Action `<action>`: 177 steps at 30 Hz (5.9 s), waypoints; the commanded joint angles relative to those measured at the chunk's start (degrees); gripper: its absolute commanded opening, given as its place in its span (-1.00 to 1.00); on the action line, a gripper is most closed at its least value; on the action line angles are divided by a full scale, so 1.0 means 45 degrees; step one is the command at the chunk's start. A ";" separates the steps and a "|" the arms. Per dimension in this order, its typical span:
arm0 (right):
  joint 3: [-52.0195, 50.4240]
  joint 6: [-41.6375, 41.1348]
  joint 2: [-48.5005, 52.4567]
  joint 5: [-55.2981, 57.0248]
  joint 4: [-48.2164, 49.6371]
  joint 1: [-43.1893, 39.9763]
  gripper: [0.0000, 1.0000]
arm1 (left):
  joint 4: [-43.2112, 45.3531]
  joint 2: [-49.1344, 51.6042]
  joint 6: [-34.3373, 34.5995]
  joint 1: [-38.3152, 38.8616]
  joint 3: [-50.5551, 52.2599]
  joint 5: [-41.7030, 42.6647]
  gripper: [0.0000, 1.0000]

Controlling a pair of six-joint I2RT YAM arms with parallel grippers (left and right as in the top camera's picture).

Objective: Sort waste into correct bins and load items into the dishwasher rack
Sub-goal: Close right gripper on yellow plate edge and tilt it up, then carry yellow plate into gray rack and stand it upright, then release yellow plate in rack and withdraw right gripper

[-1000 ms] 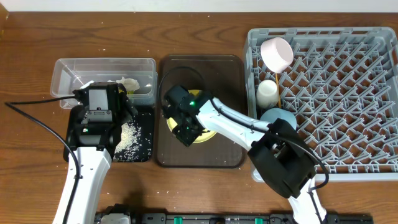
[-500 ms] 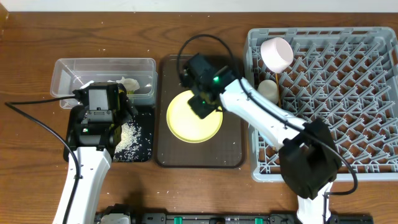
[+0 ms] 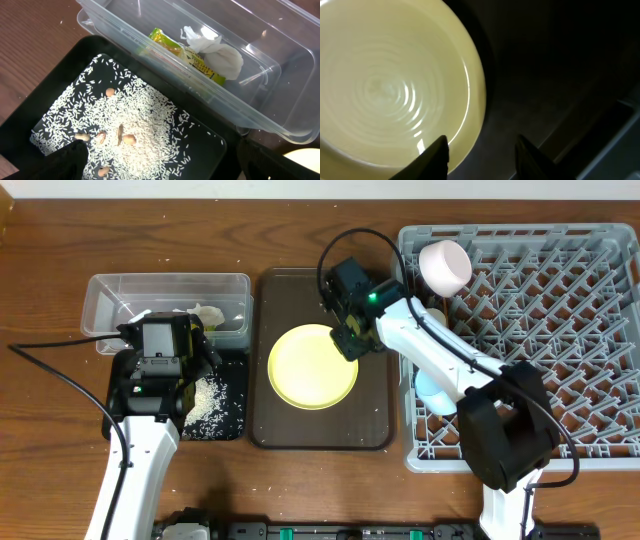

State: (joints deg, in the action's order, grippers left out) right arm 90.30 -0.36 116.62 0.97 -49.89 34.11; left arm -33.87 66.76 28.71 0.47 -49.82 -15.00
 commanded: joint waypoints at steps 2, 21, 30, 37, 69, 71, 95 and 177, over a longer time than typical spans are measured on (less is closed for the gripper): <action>-0.0651 0.0049 -0.0049 0.0112 0.0403 0.0141 -0.25 | -0.0005 0.0049 0.0117 -0.0044 -0.0194 -0.0160 0.96; -0.3254 0.0000 -0.0049 -0.0418 0.4503 0.0175 -0.37 | -0.0005 0.0049 0.0117 -0.0044 -0.0194 -0.0160 0.96; -0.3453 0.0005 -0.0049 -0.0413 0.4945 0.0175 -0.49 | -0.0005 0.0049 0.0117 -0.0044 -0.0194 -0.0160 0.96; -0.3449 0.0005 -0.0049 -0.0413 0.4886 0.0175 -0.98 | -0.0005 0.0049 0.0117 -0.0044 -0.0194 -0.0160 0.96; -0.2749 0.1744 -0.9238 1.4775 0.0957 -0.1282 -0.98 | -0.0005 0.0049 0.0117 -0.0044 -0.0194 -0.0160 0.96; -0.2773 0.1700 -0.9131 1.4712 0.0481 -0.1690 -0.98 | -0.0005 0.0049 0.0117 -0.0044 -0.0194 -0.0160 0.96; -0.2929 0.1234 -0.5649 1.2964 -0.0102 -0.3793 -0.98 | -0.0005 0.0049 0.0117 -0.0044 -0.0194 -0.0160 0.96; -0.2569 0.1710 -0.5362 -0.1467 0.4833 -0.2992 0.98 | -0.0039 0.0049 0.0117 -0.0044 -0.0194 -0.0160 0.96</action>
State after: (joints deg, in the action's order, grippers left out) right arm 77.65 7.97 92.51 -5.02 -28.08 20.34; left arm -34.06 66.76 28.71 0.47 -49.82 -15.00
